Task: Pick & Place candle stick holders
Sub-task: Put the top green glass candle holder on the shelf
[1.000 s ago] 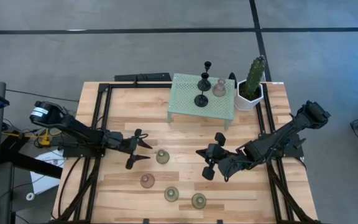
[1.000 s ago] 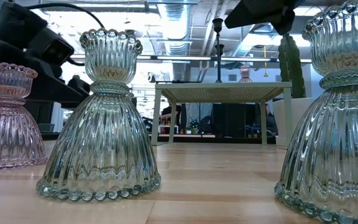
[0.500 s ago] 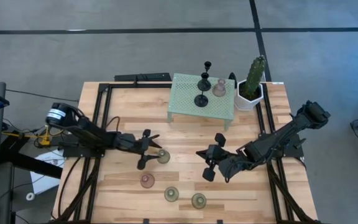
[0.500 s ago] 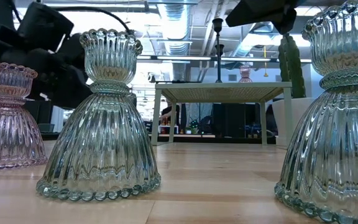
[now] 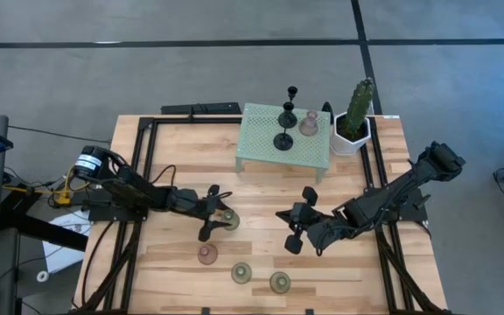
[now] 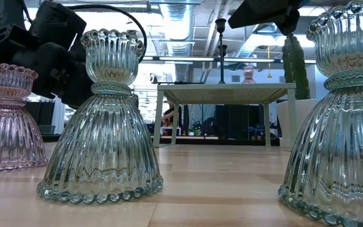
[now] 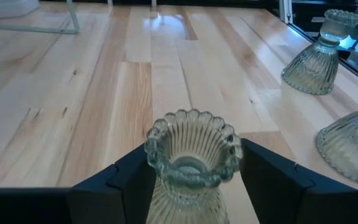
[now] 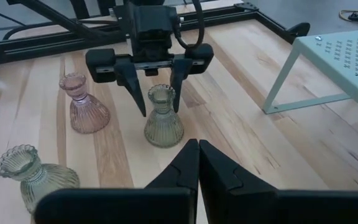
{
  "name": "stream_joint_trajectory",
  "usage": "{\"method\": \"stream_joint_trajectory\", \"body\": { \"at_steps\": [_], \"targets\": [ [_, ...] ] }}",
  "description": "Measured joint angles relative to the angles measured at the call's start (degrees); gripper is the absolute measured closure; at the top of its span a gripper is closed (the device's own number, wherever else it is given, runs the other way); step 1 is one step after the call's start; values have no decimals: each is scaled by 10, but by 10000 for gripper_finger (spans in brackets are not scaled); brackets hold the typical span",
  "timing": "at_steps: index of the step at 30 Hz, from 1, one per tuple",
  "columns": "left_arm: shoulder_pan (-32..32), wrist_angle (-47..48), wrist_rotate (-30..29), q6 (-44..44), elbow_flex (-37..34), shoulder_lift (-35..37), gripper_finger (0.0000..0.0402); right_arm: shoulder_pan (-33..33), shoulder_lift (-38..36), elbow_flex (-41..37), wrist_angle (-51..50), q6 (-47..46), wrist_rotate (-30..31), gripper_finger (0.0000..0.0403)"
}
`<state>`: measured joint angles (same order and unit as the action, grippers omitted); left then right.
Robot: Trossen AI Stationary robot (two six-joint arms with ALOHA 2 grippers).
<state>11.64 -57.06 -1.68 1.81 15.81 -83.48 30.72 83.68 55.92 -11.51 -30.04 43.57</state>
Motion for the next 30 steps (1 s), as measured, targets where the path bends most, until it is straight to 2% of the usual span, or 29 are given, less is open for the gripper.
{"method": "stream_joint_trajectory", "body": {
  "at_steps": [4,10,16,20,24,30],
  "targets": [
    [0,0,-14,4,0,0,208,0,0,0,0,0,0,403],
    [0,0,-32,17,0,0,264,0,0,0,0,0,0,403],
    [0,1,-32,41,0,4,263,0,0,0,0,0,0,403],
    [0,1,-32,49,0,6,243,0,0,0,0,0,0,403],
    [0,1,-32,52,0,6,258,0,0,0,0,0,0,403],
    [0,7,-27,51,0,67,265,0,0,0,0,0,0,403]
  ]
}}
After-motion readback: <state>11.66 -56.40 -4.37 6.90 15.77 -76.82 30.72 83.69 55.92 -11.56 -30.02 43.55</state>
